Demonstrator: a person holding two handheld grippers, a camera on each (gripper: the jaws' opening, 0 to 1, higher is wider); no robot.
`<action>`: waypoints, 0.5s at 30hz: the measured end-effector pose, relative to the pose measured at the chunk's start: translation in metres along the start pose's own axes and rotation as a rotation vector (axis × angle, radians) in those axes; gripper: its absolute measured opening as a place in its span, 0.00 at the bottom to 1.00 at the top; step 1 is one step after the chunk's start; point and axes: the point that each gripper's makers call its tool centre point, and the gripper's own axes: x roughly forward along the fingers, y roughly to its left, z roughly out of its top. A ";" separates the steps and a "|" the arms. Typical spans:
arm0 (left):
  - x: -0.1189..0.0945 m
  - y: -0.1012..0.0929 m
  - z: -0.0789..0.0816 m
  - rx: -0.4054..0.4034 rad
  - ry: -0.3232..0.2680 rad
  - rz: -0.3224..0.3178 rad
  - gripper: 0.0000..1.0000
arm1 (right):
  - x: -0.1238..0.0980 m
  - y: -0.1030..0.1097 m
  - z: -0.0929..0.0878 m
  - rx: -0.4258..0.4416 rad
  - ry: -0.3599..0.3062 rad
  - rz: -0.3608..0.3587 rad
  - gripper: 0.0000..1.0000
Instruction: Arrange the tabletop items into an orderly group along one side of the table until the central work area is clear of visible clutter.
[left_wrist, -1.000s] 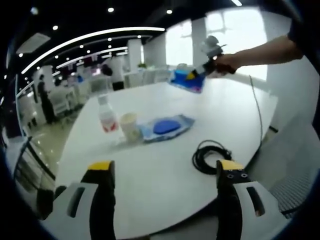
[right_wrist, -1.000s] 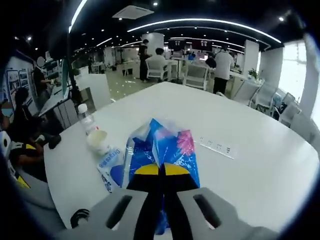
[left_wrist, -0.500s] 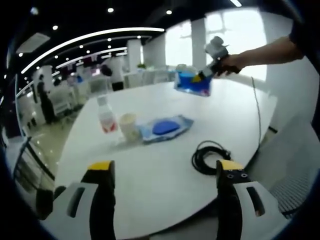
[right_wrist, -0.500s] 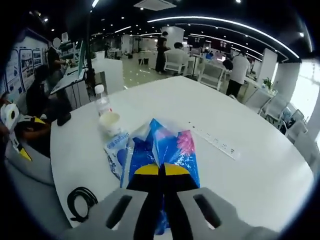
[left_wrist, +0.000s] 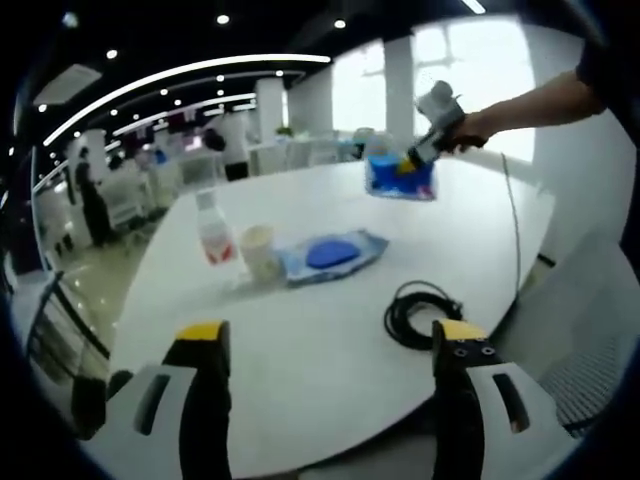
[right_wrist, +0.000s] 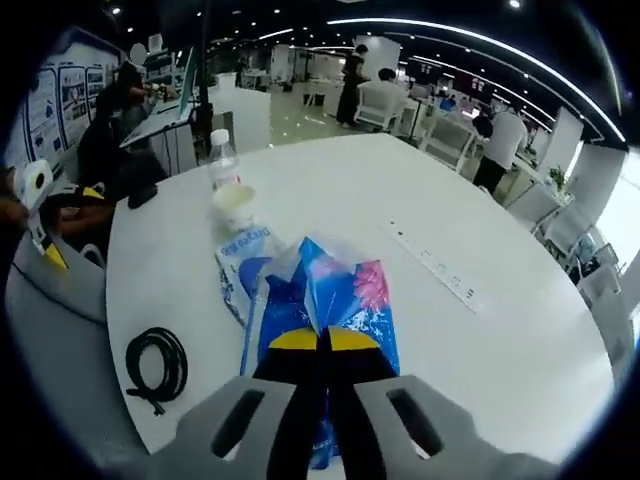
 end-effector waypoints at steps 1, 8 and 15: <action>0.000 0.000 0.000 0.000 0.001 0.000 0.80 | 0.000 0.000 -0.002 -0.007 0.004 0.002 0.00; -0.001 0.001 -0.002 -0.001 0.008 0.001 0.80 | 0.002 -0.003 -0.017 -0.073 0.045 0.013 0.00; -0.001 0.002 -0.004 0.002 0.018 0.002 0.79 | 0.007 -0.004 -0.034 -0.130 0.098 0.023 0.00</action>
